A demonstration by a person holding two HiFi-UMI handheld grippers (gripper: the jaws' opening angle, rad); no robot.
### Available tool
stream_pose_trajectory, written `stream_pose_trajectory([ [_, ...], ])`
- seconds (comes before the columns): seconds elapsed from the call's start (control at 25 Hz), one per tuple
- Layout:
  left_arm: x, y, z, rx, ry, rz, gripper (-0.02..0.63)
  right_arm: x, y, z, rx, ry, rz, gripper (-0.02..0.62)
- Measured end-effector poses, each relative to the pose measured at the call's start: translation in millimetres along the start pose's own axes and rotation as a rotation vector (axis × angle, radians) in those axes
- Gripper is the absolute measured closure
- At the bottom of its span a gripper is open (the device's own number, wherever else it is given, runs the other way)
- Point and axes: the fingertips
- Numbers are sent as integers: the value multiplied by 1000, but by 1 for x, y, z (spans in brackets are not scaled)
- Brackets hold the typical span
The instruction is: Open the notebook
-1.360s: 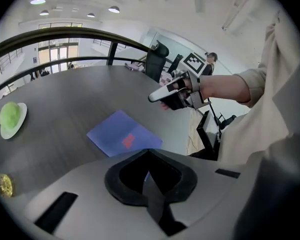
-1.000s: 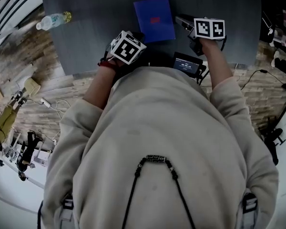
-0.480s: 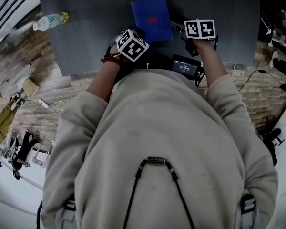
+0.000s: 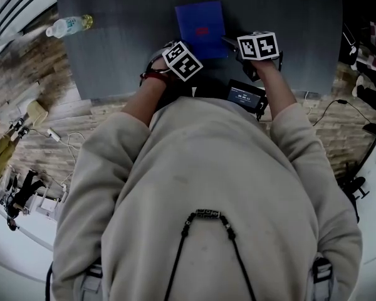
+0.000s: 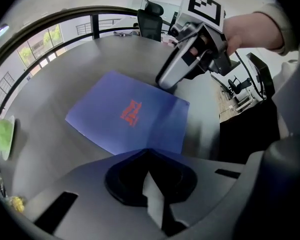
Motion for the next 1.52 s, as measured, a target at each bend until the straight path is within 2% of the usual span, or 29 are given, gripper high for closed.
stream_pose_trajectory([
  [0.12,1,-1,0,46,9,1,606,5,4,-3,-64,31,-16,398],
  [0.24,1,0,1,105,49,18,606,10,20,-9,-105,71,40,397],
  [0.4,2,-2,1,103,60,32,606,13,21,-14,-138,87,9,387],
  [0.56,2,-3,2,120,79,33,606,11,22,-14,-119,85,4,388],
  [0.68,3,-1,1,131,77,24,606,4,29,-7,-71,64,83,388],
  [0.84,4,-2,1,181,88,50,606,-12,60,3,-38,35,260,390],
  [0.92,4,-2,0,173,82,41,606,-19,80,10,-55,20,330,391],
  [1.0,3,-1,2,139,47,3,604,-25,97,18,-85,-1,378,391],
  [1.08,0,-2,5,118,-27,-35,604,-30,111,23,-113,-16,418,391],
  [1.2,-16,3,4,130,-187,-11,604,-34,129,29,-90,-53,485,391],
  [1.24,-22,7,2,107,-231,8,604,-36,135,33,-73,-72,509,391],
  [1.32,-34,19,-1,-8,-313,20,604,-40,144,40,-61,-101,544,391],
  [1.44,-57,35,4,-275,-496,-63,605,-41,159,48,-76,-121,565,391],
  [1.52,-77,42,6,-400,-595,-121,604,-40,177,54,-92,-130,591,391],
])
Point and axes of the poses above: the fingertips, and each gripper's own axes: x forward along the fingers, y to its left, z out of its top, and after that the axes turned 1 degree about z, right-handed
